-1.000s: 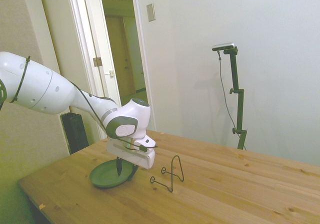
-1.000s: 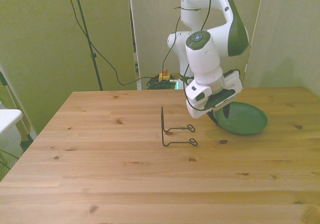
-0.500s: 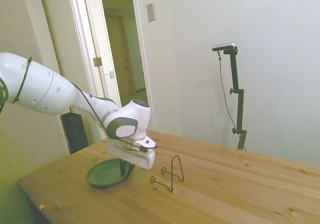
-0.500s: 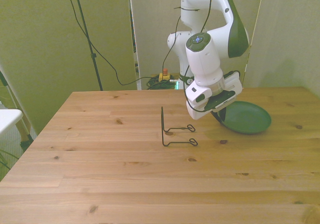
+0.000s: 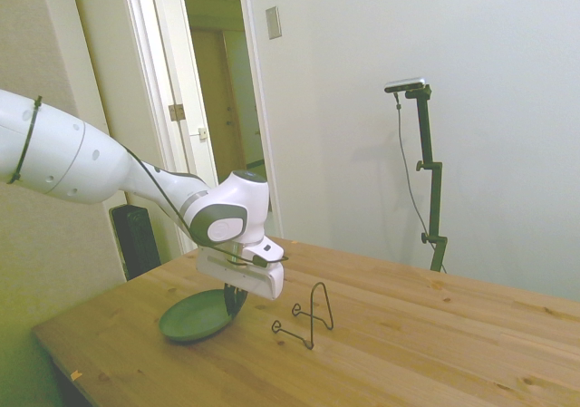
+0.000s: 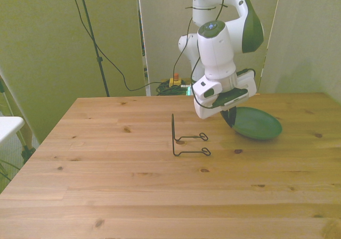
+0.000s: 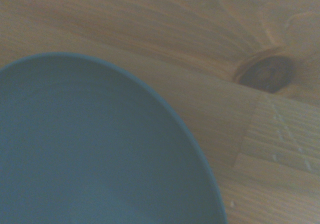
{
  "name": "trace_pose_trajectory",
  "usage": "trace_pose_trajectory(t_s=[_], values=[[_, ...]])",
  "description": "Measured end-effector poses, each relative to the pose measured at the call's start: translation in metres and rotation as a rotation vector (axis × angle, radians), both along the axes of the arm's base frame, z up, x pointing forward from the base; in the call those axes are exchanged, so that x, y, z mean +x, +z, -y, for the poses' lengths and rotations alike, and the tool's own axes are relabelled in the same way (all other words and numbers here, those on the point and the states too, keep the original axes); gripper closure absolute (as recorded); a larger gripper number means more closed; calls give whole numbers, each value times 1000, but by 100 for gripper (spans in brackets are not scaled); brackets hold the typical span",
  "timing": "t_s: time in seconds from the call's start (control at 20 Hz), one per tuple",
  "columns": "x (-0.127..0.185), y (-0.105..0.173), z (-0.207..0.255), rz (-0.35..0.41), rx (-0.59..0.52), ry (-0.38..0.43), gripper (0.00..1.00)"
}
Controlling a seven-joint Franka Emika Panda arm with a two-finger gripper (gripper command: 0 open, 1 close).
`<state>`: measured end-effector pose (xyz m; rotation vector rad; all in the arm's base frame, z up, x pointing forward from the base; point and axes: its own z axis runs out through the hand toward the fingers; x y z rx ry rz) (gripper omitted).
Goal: Load the plate
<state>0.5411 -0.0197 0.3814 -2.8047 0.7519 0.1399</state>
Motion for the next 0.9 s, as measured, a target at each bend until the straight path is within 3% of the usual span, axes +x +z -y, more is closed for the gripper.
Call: trace_pose_trajectory(t_s=[0.25, 0.5, 0.9], values=[[-23, 55, 15, 74, -80, -76, 100], [-50, 118, 44, 183, -198, -207, 100], [-78, 191, 92, 310, -514, -384, 100]])
